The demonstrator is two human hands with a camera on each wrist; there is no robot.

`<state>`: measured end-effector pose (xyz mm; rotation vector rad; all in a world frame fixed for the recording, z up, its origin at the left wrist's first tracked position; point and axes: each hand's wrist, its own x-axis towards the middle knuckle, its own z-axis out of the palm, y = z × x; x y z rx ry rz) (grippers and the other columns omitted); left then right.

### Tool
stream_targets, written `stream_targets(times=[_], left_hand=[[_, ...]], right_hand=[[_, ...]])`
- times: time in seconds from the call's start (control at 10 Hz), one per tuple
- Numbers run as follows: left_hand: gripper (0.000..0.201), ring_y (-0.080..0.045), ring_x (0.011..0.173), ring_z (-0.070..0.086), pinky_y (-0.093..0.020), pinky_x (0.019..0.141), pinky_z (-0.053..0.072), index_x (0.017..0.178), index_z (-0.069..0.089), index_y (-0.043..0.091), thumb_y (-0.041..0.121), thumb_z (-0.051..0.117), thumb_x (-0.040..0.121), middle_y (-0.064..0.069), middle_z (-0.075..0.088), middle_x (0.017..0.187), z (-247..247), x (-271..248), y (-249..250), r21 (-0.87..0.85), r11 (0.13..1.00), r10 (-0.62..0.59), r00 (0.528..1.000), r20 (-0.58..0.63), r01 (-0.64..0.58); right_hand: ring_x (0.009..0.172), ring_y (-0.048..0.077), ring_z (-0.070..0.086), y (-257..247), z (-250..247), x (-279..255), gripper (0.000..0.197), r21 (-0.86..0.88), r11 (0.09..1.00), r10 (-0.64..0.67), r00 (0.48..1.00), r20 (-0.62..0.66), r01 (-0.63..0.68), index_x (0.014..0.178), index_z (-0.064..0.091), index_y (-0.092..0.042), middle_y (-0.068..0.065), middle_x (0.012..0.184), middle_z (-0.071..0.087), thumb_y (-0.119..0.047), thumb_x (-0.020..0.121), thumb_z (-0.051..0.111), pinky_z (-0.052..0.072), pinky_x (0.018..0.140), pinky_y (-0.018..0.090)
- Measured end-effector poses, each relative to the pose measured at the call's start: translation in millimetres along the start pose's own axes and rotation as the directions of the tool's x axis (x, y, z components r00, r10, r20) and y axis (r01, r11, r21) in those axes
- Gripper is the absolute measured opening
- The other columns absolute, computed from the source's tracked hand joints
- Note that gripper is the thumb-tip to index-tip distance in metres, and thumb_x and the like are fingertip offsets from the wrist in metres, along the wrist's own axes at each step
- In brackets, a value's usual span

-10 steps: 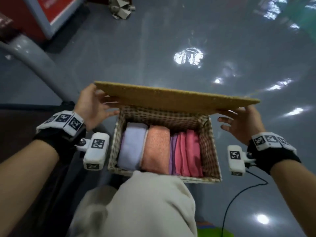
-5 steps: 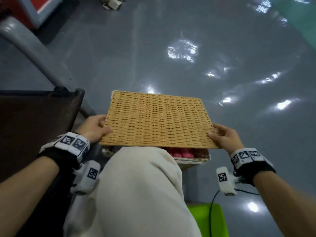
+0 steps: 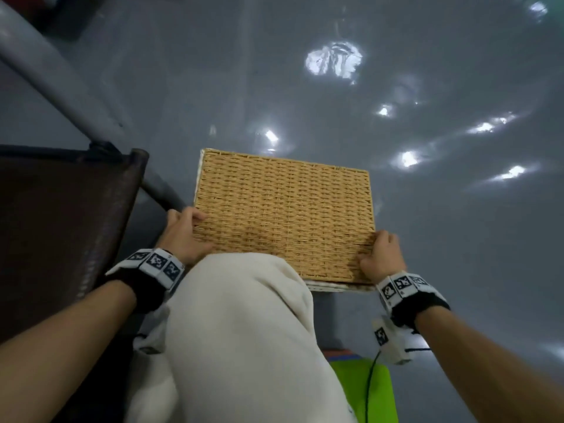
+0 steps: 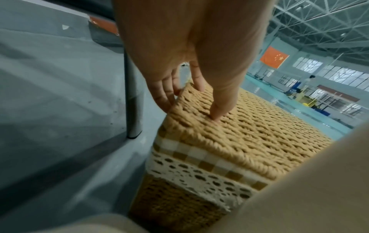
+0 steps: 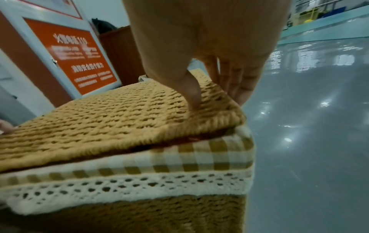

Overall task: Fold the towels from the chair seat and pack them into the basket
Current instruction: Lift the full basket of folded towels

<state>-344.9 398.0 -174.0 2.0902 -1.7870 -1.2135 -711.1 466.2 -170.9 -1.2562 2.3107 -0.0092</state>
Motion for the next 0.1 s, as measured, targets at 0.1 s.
stream_targets(times=[0.1], left_hand=[[0.047,-0.022,0.094,0.057,-0.031,0.085,0.046,0.117,0.054,0.011,0.013,0.073,0.075,-0.009,0.049,0.111,-22.0,-12.5,3.2,-0.028,1.000,0.011,1.000,-0.012,-0.012]], right_hand=[[0.124,0.034,0.034,-25.4,-24.0,-12.0,0.050,-0.260,0.964,-0.025,0.996,0.084,0.047,0.127,0.042,-0.002,0.016,0.133,0.032,-0.025,0.087,0.061,0.038,0.102,0.041]])
